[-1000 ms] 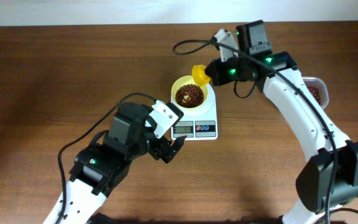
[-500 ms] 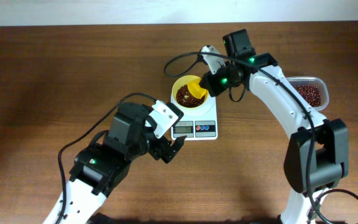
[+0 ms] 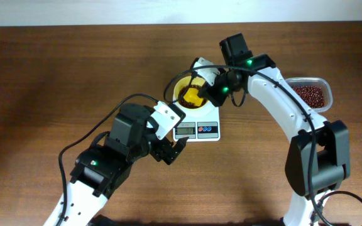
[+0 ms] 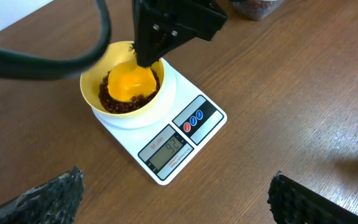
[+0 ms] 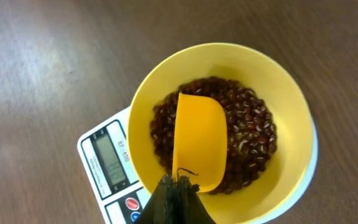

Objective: Scoop item into bowl and weigh 50g on scale
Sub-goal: 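Tilt the scoop with the right gripper to pour beans into the bowl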

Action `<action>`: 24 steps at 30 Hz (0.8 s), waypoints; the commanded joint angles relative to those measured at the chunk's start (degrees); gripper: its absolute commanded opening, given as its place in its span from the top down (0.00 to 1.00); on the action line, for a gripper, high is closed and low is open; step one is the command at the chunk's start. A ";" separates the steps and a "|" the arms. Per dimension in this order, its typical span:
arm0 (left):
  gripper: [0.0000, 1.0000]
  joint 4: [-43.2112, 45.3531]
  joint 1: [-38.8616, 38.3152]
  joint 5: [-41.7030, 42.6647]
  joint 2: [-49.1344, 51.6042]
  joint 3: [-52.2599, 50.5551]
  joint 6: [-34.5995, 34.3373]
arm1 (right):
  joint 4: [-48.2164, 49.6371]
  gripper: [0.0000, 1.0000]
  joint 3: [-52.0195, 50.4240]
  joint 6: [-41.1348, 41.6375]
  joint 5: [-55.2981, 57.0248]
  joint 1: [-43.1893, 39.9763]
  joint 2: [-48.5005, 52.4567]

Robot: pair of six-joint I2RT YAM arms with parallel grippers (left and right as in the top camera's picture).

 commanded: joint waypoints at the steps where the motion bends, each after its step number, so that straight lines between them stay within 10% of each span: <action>1: 0.01 0.11 0.31 0.83 -0.55 -0.39 0.28 | -1.01 0.96 0.31 -2.49 -1.09 0.31 0.15; 24: 0.01 0.11 0.31 0.83 -0.55 -0.39 0.28 | -0.44 0.96 0.42 9.25 -5.88 0.13 0.15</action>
